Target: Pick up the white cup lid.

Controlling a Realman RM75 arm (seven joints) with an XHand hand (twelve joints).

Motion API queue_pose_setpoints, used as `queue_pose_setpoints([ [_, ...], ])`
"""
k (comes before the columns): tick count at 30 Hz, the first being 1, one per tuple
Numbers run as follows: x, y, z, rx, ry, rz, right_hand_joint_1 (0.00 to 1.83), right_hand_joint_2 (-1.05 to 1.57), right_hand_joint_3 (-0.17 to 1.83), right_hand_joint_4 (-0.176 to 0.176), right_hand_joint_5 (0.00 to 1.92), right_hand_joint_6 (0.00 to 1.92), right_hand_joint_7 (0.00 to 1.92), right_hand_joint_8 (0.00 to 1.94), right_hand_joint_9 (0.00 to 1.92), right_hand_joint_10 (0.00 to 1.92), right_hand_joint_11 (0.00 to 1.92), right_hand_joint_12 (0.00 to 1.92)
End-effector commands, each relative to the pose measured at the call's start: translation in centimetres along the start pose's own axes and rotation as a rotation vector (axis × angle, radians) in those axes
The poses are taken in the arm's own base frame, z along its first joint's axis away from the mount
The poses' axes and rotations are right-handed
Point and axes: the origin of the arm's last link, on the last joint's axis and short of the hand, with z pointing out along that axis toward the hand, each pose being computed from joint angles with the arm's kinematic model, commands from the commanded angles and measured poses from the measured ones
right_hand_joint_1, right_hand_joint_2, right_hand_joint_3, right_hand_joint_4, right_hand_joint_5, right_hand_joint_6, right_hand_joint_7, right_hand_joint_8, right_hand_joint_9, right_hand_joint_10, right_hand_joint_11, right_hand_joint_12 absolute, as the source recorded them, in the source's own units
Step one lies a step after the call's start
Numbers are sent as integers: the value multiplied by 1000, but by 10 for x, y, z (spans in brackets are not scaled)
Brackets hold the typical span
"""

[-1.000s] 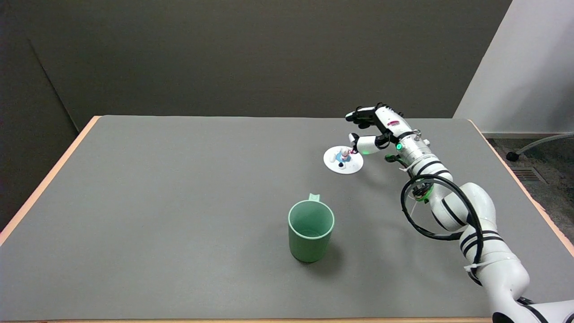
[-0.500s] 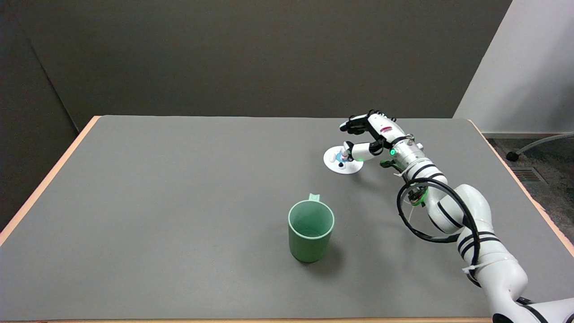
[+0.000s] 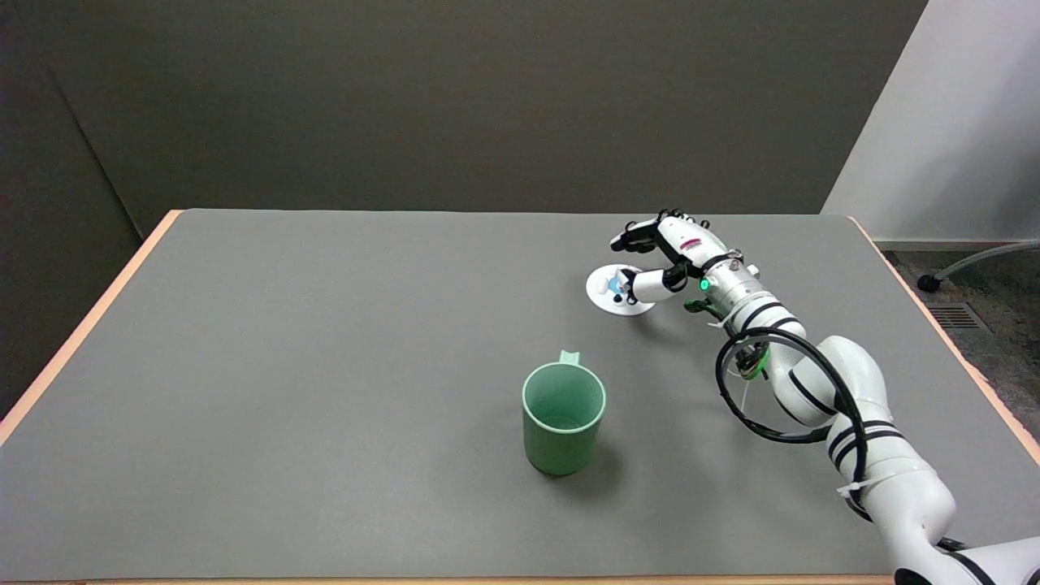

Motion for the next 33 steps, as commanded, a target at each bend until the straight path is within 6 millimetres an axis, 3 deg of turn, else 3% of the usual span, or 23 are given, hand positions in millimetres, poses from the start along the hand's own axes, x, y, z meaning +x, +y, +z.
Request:
queue_pose_setpoints([
  [1,-10,8,0,-24,-42,-46,949,738,873,49,744,189,704,172,650,292,-1,1064],
  [12,-17,15,1,-43,-66,-77,984,788,878,27,716,187,702,173,659,297,-1,1061],
  [19,-16,17,1,-48,-65,-77,998,838,842,13,703,184,711,180,625,335,-1,930],
  [21,-16,17,1,-46,-66,-77,993,789,934,12,711,189,727,175,592,404,-1,961],
  [23,-17,17,1,-42,-66,-76,996,814,894,9,744,175,765,177,553,460,-1,839],
  [25,-18,15,0,-39,-65,-73,1012,922,695,6,760,223,768,239,509,519,-1,862],
  [26,-17,15,0,-37,-63,-73,1004,1002,525,5,754,633,752,293,464,597,-1,936],
  [27,-17,14,0,-36,-63,-73,1010,1157,199,9,737,1357,715,545,398,710,-1,1064],
  [28,-18,12,-1,-32,-61,-71,1132,1215,102,24,749,1327,669,1478,339,806,-1,1166],
  [30,-18,9,-1,-22,-57,-69,1119,1219,99,28,743,1341,665,1431,307,847,-1,1209],
  [31,-18,7,-1,-15,-54,-67,944,1164,227,50,696,1421,638,542,286,816,-1,1193],
  [33,-18,5,-2,-10,-52,-62,940,1165,228,54,692,1427,638,541,275,825,-1,1212],
])
